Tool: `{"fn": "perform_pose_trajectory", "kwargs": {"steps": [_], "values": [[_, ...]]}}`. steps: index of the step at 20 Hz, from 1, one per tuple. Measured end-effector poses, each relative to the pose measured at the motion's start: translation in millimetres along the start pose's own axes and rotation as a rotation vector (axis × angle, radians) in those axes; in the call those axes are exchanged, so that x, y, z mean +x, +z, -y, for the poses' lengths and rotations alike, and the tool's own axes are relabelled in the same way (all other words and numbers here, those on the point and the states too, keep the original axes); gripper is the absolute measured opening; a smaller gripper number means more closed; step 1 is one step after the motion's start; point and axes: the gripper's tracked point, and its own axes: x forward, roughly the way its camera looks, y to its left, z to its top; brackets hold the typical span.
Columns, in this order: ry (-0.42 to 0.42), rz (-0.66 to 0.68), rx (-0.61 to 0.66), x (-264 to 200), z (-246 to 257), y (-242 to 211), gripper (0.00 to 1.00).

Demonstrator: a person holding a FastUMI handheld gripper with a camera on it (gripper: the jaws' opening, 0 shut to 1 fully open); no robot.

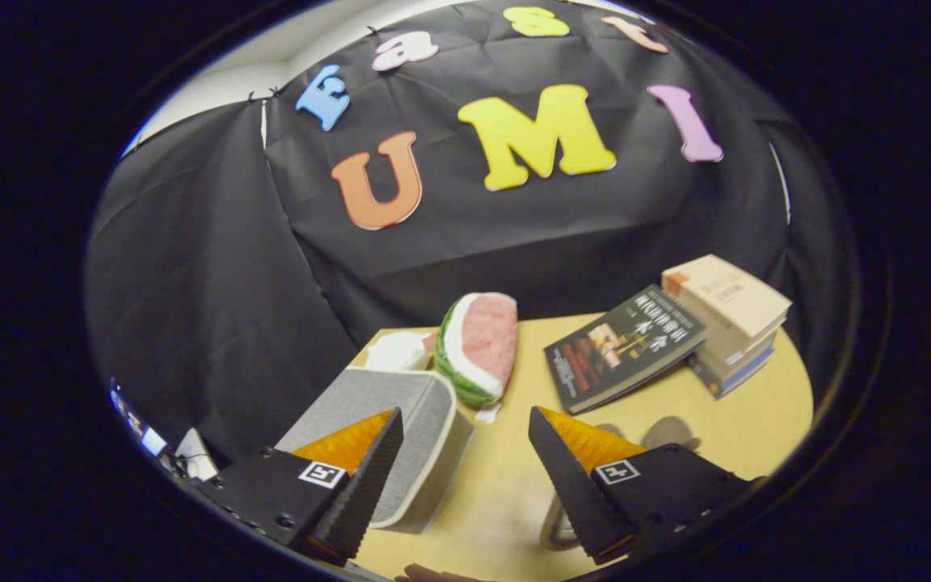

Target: Open the storage box then place both shoes into the box .Put the left shoe in first, then the right shoe, with the right side of both shoes facing outward in a uniform manner.

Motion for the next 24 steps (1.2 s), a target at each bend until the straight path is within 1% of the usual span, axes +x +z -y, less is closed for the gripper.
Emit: {"fn": "perform_pose_trajectory", "kwargs": {"steps": [3, 5, 8, 11, 13, 15, 17, 19, 23, 24], "values": [[0.069, -0.114, 0.076, 34, -10, -21, 0.96], [0.110, -0.188, 0.152, 50, -17, -35, 0.96], [0.137, -0.301, 0.262, 65, -15, -60, 0.95], [0.199, -0.343, 0.392, 76, -20, -68, 0.95], [0.245, -0.394, 0.467, 78, -22, -76, 0.95], [0.304, -0.420, 0.560, 79, -29, -74, 0.81], [0.345, -0.429, 0.629, 81, -37, -71, 0.67], [0.350, -0.436, 0.634, 80, -40, -72, 0.54], [0.338, -0.431, 0.591, 77, -40, -70, 0.27], [0.349, -0.414, 0.607, 74, -40, -63, 0.21]]}}
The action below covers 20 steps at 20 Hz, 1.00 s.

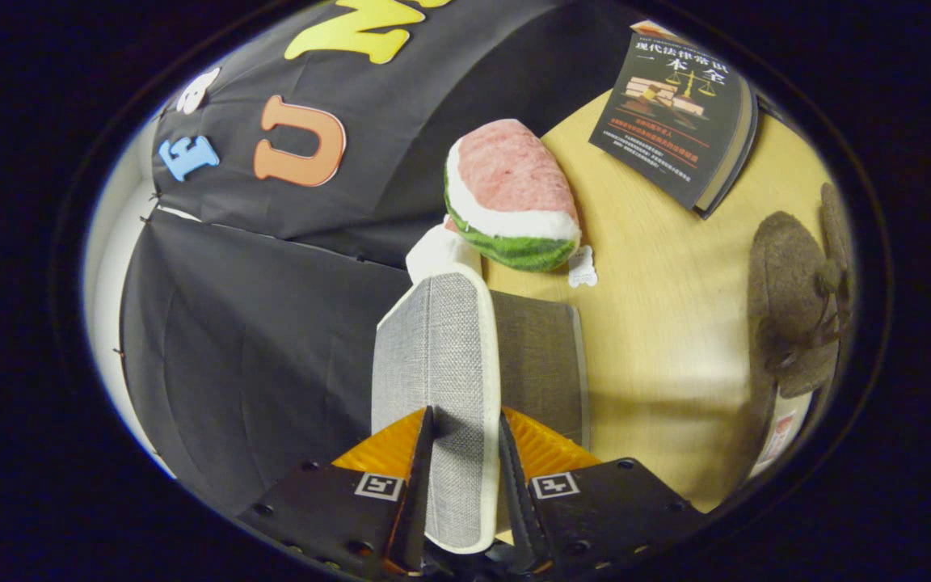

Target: Open the storage box then place both shoes into the box .Put the left shoe in first, then the right shoe, with the right side of both shoes facing outward in a uniform manner.

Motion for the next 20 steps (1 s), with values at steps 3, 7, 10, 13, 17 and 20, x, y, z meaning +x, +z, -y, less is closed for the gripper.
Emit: {"fn": "perform_pose_trajectory", "kwargs": {"steps": [3, 7, 10, 13, 17, 20], "values": [[-0.010, 0.001, -0.027, 0, -13, -1, 0.05], [-0.039, 0.014, -0.073, -6, -34, -2, 0.01], [0.013, 0.033, -0.044, -14, -72, 6, 0.00], [0.014, 0.030, -0.088, -12, -112, 11, 0.00], [0.048, 0.010, -0.136, 10, -170, 3, 0.00], [0.075, 0.000, -0.134, 32, -206, -3, 0.00]]}}
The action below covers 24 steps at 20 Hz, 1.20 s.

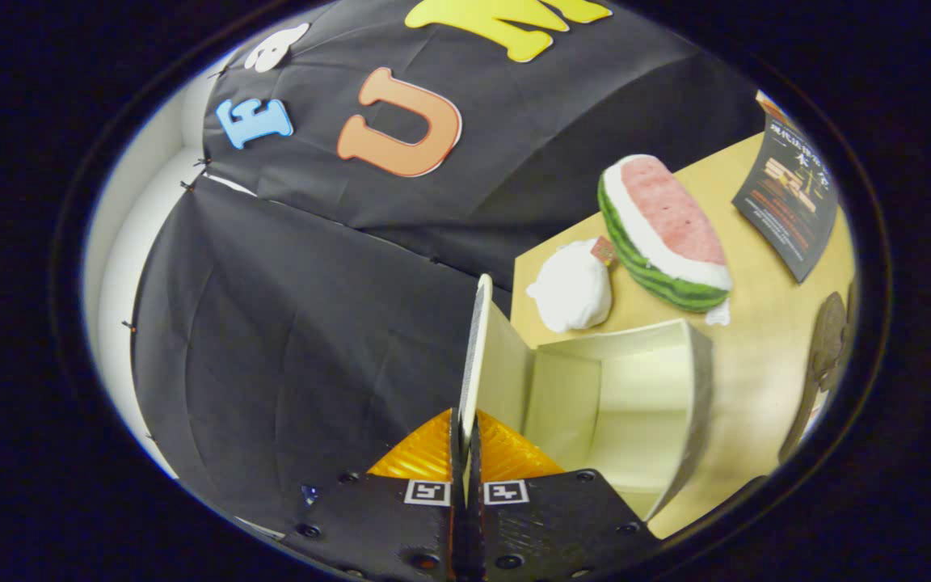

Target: Open the storage box then place both shoes into the box .Put the left shoe in first, then the right shoe, with the right side of both shoes facing outward in a uniform manner.

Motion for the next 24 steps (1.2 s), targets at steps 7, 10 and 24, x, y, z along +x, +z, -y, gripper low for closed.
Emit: {"fn": "perform_pose_trajectory", "kwargs": {"steps": [7, 10, 24], "values": [[-0.051, 0.013, -0.121, 60, -44, -4, 0.17], [-0.109, 0.017, -0.163, 74, -49, -7, 0.36], [-0.302, 0.070, -0.205, -6, 34, 19, 0.93]]}}
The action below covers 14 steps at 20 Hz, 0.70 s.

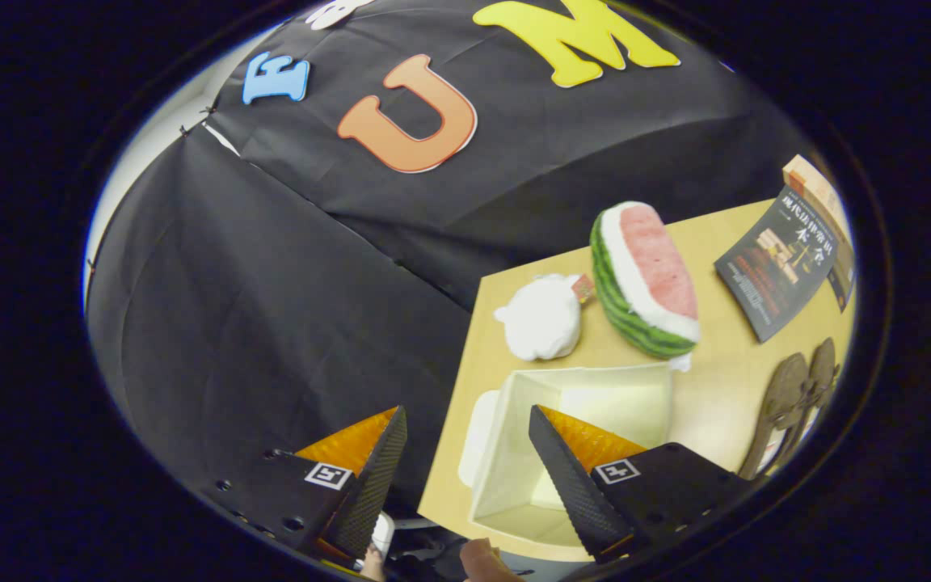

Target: Open the storage box then place both shoes into the box .Put the left shoe in first, then the right shoe, with the right side of both shoes facing outward in a uniform manner.

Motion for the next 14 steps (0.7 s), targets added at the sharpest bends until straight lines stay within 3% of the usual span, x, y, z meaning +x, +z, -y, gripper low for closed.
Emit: {"fn": "perform_pose_trajectory", "kwargs": {"steps": [4, 14], "values": [[-0.163, -0.011, -0.056, -20, 84, -5, 0.94], [-0.399, -0.142, -0.029, -72, 260, -59, 0.94]]}}
